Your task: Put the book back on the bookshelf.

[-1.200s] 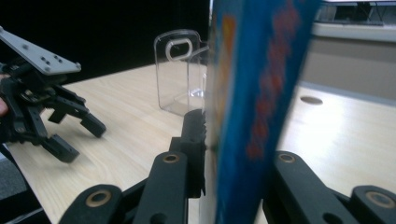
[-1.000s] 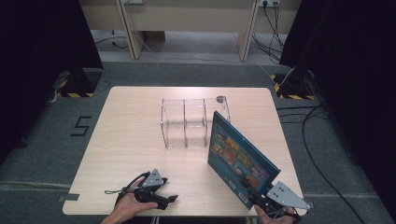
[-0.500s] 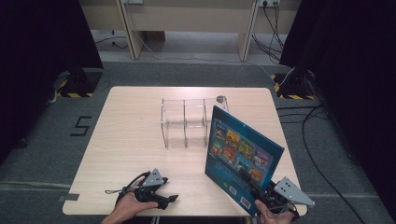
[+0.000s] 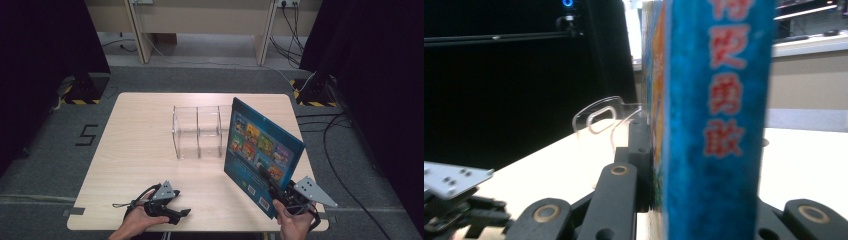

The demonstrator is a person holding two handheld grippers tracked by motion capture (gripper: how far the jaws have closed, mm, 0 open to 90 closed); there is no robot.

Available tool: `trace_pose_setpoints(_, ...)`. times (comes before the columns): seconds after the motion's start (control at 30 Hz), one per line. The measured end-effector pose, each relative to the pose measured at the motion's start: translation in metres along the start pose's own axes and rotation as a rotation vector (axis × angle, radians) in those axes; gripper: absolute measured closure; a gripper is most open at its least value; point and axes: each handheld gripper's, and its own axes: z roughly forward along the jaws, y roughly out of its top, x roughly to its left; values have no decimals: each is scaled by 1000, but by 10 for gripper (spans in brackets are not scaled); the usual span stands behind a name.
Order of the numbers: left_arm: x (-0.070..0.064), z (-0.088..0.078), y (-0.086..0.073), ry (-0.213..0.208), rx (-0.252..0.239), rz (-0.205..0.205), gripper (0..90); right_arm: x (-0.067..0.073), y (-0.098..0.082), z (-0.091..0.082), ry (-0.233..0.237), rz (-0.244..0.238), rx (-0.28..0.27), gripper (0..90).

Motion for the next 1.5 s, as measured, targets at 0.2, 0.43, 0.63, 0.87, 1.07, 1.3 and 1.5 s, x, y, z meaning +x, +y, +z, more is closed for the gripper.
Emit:
trace_pose_setpoints(0.2, -4, 3, -1, 46, 14, 86, 218, -5, 10, 13, -51, -49, 4, 830)
trace_pose_setpoints(0.43, -5, 4, -2, 37, 8, 100, 169, -9, 21, 31, -78, -56, -3, 830)
trace_pose_setpoints(0.63, -5, 4, -2, 34, 10, 104, 151, -11, 29, 47, -95, -57, -20, 831)
trace_pose_setpoints(0.87, -5, 4, -2, 34, 10, 106, 149, -11, 37, 70, -125, -100, -30, 831)
trace_pose_setpoints(1.07, -5, 4, -2, 33, 10, 106, 148, -8, 39, 89, -153, -123, -27, 831)
trace_pose_setpoints(1.3, -5, 4, -2, 31, 10, 108, 148, -11, 36, 107, -200, -131, -27, 831)
trace_pose_setpoints(1.5, -5, 4, -3, 30, 8, 107, 147, -11, 30, 120, -238, -131, -36, 830)
